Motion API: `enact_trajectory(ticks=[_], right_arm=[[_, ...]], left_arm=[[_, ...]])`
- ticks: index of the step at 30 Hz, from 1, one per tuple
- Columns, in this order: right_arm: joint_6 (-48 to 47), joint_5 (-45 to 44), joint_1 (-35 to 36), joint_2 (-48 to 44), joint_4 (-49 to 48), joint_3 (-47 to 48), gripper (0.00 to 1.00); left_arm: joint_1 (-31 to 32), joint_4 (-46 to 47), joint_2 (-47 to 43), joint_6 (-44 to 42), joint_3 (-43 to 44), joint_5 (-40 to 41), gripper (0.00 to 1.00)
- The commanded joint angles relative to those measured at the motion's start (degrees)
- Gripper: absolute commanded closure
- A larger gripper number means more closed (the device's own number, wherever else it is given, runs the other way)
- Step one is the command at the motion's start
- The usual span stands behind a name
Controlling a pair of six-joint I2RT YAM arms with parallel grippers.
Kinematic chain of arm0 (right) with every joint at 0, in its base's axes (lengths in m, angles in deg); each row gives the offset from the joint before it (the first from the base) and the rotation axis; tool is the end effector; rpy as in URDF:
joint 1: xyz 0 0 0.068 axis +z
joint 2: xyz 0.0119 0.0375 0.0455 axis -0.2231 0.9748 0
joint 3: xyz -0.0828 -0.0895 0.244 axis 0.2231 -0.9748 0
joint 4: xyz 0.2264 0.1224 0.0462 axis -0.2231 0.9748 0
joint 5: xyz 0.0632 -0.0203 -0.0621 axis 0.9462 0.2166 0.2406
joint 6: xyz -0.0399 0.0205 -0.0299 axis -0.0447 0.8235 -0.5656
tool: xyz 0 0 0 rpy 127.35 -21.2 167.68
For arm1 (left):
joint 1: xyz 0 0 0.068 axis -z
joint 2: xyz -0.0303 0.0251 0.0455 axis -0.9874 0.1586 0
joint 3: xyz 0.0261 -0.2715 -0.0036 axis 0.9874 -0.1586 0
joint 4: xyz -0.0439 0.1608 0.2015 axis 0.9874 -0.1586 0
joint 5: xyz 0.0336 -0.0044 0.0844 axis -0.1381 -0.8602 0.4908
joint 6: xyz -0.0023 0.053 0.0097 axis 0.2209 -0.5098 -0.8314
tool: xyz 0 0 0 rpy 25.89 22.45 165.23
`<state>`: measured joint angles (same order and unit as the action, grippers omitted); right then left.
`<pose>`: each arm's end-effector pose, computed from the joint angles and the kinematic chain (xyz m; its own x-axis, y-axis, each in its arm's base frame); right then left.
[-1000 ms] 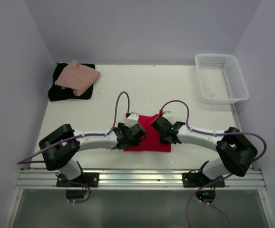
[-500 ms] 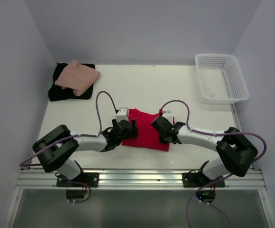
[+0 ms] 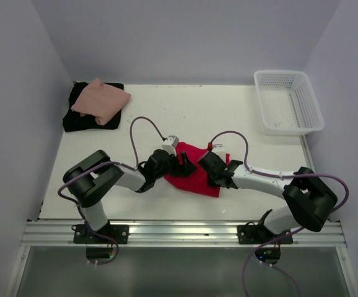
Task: Fold and stack the t-shirts
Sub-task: Fold the tshirt
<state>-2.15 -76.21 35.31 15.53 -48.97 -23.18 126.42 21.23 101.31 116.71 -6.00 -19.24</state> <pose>0.1795 0.1809 0.1589 -0.8460 -0.0360 -0.5319 -0.0493 0.9987 0.0108 0.2194 -0.2251 0.1210 -0.7159 -0.2285 -0.6598 0.3416 0.7095 -0.6164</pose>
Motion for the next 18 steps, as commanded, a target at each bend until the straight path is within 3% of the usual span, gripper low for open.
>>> enact_trajectory(ticks=[1, 5, 8, 9, 12, 18], right_arm=[[1.9, 4.4, 0.1, 1.8, -0.3, -2.7, 1.0], [1.9, 4.6, 0.1, 2.4, -0.7, -2.6, 1.0], [1.9, 4.6, 0.1, 2.2, -0.6, -2.8, 1.0], [2.0, 4.5, 0.1, 2.2, -0.7, -2.9, 1.0], [1.9, 4.4, 0.1, 1.8, -0.3, -3.0, 1.0], [1.9, 4.4, 0.1, 1.4, -0.3, -3.1, 1.0]], left_arm=[[0.4, -7.3, 4.6, -1.7, -2.1, -13.5, 0.24], [0.0, -3.6, 7.5, -1.9, -1.9, -18.3, 0.33], [-0.1, -1.7, 9.6, -1.8, -1.3, -21.4, 0.54], [-0.1, -1.2, 9.9, -1.7, -1.1, -22.0, 0.65], [-0.3, 0.3, 10.8, -1.6, -1.1, -22.9, 0.83], [-1.0, 4.6, 9.7, -0.3, -3.0, -24.8, 1.0]])
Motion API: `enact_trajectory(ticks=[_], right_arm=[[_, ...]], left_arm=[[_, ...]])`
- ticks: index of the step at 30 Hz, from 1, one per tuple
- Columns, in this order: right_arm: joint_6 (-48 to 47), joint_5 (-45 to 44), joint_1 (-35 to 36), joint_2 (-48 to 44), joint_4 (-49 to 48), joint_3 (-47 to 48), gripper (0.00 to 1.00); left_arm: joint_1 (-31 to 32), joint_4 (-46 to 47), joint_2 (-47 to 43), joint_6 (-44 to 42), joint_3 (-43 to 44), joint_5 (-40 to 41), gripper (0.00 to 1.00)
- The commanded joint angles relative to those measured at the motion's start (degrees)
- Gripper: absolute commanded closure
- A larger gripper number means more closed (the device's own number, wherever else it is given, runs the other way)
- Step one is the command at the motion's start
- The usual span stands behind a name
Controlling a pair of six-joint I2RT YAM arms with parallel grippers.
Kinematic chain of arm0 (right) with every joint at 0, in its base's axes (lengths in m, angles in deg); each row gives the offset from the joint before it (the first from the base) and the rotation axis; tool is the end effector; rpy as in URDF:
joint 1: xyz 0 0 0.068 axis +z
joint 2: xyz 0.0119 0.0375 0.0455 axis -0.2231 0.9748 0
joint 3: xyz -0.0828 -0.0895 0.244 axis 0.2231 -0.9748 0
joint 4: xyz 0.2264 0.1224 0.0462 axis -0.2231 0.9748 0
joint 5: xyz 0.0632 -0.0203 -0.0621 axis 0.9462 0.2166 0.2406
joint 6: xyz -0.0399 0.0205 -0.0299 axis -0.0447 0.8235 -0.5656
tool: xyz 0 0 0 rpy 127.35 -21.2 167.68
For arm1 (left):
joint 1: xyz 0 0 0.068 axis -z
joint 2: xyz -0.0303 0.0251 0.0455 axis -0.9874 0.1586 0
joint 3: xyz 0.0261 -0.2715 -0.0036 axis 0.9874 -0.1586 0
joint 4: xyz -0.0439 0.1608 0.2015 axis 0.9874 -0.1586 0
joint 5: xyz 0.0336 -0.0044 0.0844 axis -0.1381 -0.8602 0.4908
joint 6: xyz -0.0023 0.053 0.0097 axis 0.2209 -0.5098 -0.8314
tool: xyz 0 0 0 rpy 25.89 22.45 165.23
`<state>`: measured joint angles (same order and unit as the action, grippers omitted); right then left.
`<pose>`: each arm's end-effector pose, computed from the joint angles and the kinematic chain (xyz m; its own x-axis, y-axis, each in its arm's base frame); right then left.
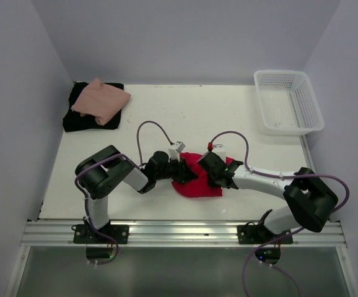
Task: Fold and stack the t-shirts
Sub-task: Fold the tshirt, then neatly place the folded tshirt to the corner
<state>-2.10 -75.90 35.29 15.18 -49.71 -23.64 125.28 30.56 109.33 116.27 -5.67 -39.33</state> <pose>0.1789 0.1804 0.1587 -0.8440 -0.0306 -0.5354 -0.0505 0.9985 0.0225 0.2196 -0.2336 0.0978 -0.8100 -0.0710 -0.5821 0.4743 0.5043 -0.7215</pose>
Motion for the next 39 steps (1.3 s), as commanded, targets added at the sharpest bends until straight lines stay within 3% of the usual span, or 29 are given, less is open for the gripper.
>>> enact_trajectory(ticks=[1, 3, 6, 8, 9, 12, 17, 22, 32, 39], right_arm=[[1.7, 4.0, 0.2, 1.4, 0.3, -2.7, 1.0], [1.0, 4.0, 0.2, 0.5, 0.0, -2.9, 1.0], [-0.2, 4.1, 0.2, -2.9, 0.0, -3.1, 1.0], [-0.4, 3.0, 0.2, -7.1, 1.5, -2.9, 0.86], [-0.4, 2.0, 0.2, -8.5, 2.2, -2.7, 0.72], [-0.8, -0.3, 0.2, -13.6, 6.1, -1.1, 0.58], [-1.3, -4.0, 0.2, -18.2, 11.1, 0.9, 0.57], [-1.2, -4.7, 0.2, -19.7, 12.8, 1.0, 0.56], [-0.7, -3.8, 0.1, -20.0, 13.4, -0.2, 0.58], [-0.5, -3.4, 0.2, -20.0, 13.7, -1.3, 0.59]], left_arm=[[0.1, -4.5, 1.0, 1.0, -3.7, -3.9, 1.0], [-0.5, -5.0, -1.9, 1.1, -4.7, -2.9, 1.0], [-0.5, -13.3, -9.5, -0.9, -4.1, 3.3, 1.0], [-0.5, -21.4, -17.0, -2.3, -3.4, 10.7, 1.0], [-0.5, -23.8, -19.7, -2.7, -2.7, 13.2, 1.0], [-0.5, -32.5, -29.1, -3.6, -0.6, 21.7, 1.0], [-0.6, -40.6, -39.0, -4.4, 1.7, 32.4, 1.0], [-1.5, -43.0, -43.0, -3.2, 2.4, 39.1, 1.0], [-12.8, -40.1, -44.2, -2.4, 6.6, 39.7, 1.0], [-17.8, -38.1, -42.3, -3.8, 14.4, 41.1, 1.0]])
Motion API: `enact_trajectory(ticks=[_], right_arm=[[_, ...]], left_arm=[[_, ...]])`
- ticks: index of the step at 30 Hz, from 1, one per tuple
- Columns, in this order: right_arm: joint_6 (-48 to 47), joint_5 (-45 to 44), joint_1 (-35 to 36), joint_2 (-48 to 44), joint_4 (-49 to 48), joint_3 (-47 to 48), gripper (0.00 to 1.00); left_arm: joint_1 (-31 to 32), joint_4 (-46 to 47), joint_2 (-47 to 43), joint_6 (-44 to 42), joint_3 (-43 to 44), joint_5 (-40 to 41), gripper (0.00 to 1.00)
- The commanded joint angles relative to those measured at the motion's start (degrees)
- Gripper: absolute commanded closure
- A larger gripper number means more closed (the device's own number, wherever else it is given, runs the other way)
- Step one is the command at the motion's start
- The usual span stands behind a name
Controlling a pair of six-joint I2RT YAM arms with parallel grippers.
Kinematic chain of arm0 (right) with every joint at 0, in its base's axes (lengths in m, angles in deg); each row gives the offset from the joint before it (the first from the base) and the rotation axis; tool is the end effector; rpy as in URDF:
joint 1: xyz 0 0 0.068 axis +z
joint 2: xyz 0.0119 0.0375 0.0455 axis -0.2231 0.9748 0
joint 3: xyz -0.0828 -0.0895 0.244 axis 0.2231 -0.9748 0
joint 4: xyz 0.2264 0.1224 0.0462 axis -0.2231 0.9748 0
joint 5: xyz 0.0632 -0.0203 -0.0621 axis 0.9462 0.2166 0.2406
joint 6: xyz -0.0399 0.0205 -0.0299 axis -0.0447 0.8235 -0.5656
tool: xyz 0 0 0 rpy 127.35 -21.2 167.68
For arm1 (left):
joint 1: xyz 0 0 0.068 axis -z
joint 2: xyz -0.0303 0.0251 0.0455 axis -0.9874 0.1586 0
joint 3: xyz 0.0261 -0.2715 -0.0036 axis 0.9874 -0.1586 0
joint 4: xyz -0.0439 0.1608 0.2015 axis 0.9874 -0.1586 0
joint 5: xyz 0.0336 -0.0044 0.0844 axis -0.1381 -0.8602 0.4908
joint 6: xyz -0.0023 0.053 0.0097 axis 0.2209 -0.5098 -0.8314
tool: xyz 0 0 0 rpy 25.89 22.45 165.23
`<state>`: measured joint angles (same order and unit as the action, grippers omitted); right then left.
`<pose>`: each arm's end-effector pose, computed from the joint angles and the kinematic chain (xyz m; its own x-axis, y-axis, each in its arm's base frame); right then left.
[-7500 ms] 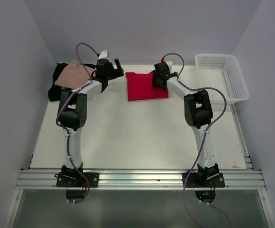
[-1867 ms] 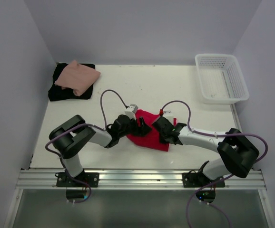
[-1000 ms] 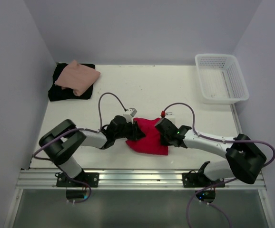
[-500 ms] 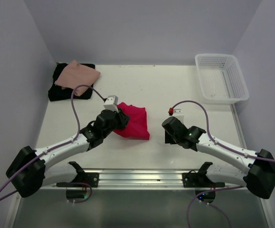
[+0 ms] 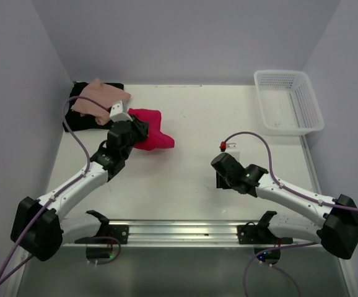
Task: Fold and stack the t-shirts
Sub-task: Neatly place the folded tshirt to the corner
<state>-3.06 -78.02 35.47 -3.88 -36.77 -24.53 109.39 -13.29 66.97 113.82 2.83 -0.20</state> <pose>0.1467 0.1435 0.2136 -0.7947 -0.0095 -0.6069 -0.0537 0.9971 0.0547 0.2373 -0.1169 0.2751 -0.3281 -0.5101 -0.7951 -0.0005 0.8418 -0.5398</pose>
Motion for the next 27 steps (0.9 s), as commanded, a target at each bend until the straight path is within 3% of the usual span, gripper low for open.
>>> enact_trajectory(ticks=[1, 12, 27], right_arm=[[0.4, -1.1, 0.0, -0.9, 0.7, -0.5, 0.59], [0.5, 0.2, 0.1, -1.0, 1.3, -1.5, 0.61], [0.5, 0.7, 0.1, 2.1, 4.4, -0.1, 0.62]], left_arm=[[-2.6, 6.2, 1.2, -1.5, 6.9, 1.7, 1.0], [-16.7, 12.0, 14.2, -5.4, 21.3, -3.7, 1.0], [-34.7, 16.3, 38.4, -6.6, 45.6, -18.6, 1.0]])
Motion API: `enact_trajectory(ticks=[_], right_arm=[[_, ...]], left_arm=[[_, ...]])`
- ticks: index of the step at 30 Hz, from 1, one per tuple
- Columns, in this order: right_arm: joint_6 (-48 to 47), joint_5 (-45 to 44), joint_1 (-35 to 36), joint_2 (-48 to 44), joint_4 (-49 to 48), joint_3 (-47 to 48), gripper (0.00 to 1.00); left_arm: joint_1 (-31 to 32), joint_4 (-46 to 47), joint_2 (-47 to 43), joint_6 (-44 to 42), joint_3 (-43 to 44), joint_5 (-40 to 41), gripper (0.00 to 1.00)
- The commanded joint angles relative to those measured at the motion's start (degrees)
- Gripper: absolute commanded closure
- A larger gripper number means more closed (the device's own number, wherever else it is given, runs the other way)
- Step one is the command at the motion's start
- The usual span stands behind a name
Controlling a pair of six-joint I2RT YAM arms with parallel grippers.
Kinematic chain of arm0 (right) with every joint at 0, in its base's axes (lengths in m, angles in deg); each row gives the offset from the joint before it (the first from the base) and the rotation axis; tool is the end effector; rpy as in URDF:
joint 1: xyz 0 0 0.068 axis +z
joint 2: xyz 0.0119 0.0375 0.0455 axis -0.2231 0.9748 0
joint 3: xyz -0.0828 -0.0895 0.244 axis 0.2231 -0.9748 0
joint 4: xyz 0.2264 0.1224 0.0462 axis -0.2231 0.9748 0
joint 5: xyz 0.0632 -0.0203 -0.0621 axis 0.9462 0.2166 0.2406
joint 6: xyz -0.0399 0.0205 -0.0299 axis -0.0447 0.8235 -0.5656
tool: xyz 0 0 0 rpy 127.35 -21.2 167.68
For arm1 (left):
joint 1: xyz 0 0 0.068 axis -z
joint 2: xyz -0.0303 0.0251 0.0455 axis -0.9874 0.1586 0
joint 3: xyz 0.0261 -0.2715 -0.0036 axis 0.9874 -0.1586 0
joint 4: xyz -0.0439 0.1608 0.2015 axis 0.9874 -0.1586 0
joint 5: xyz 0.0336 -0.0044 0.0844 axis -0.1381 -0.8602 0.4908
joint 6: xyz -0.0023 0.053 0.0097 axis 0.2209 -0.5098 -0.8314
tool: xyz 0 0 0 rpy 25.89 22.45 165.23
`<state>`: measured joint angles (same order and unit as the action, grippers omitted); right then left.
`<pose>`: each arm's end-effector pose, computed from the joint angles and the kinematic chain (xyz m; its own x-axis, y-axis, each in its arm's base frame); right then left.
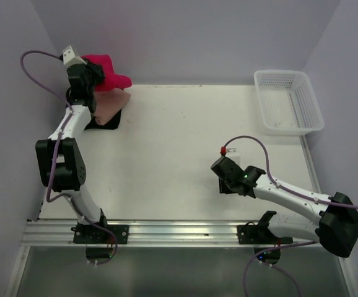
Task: Fold and stack the t-shirts
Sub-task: Neatly place the folded tshirt to the corner
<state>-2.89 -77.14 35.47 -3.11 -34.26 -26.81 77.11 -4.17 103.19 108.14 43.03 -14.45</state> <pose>0.1406 0.1374 0.1971 -0.8377 -0.0488 -0.5440 -0.0563 0.9984 -0.0029 0.4353 0.0306 0.3328 0.0107 -0.5532 -0.8330 -0.1331 0.8248 -0.5495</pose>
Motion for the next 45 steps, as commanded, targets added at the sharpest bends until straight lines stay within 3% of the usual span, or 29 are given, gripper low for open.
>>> enact_trajectory(ticks=[1, 6, 14, 22, 28, 38, 45], right_arm=[[0.3, -0.2, 0.0, 1.8, 2.1, 2.9, 0.62], [0.2, 0.5, 0.1, 4.0, 2.1, 4.6, 0.63], [0.4, 2.4, 0.1, 4.1, 1.8, 6.0, 0.65], [0.2, 3.1, 0.1, 3.2, 0.2, 4.9, 0.66], [-0.3, 3.8, 0.1, 2.0, -1.3, 3.1, 0.67], [0.3, 4.0, 0.1, -1.8, -1.6, 0.0, 0.67], [-0.1, 4.6, 0.1, -2.2, -2.0, 0.2, 0.69]], left_arm=[[-3.9, 7.4, 3.2, -0.8, 7.3, -5.0, 1.0], [-9.3, 11.5, 11.6, 4.6, 8.3, -11.3, 1.0], [-16.0, 20.9, 20.1, 13.0, -6.8, -14.8, 1.0], [-16.2, 20.4, 14.5, 17.2, -17.1, -10.6, 1.0], [-15.7, 22.8, 11.1, 17.6, -20.4, -11.9, 1.0], [-14.3, 21.8, 5.3, 17.8, -13.3, -14.4, 1.0], [-12.8, 22.7, 9.6, 21.1, -1.3, -17.7, 1.0]])
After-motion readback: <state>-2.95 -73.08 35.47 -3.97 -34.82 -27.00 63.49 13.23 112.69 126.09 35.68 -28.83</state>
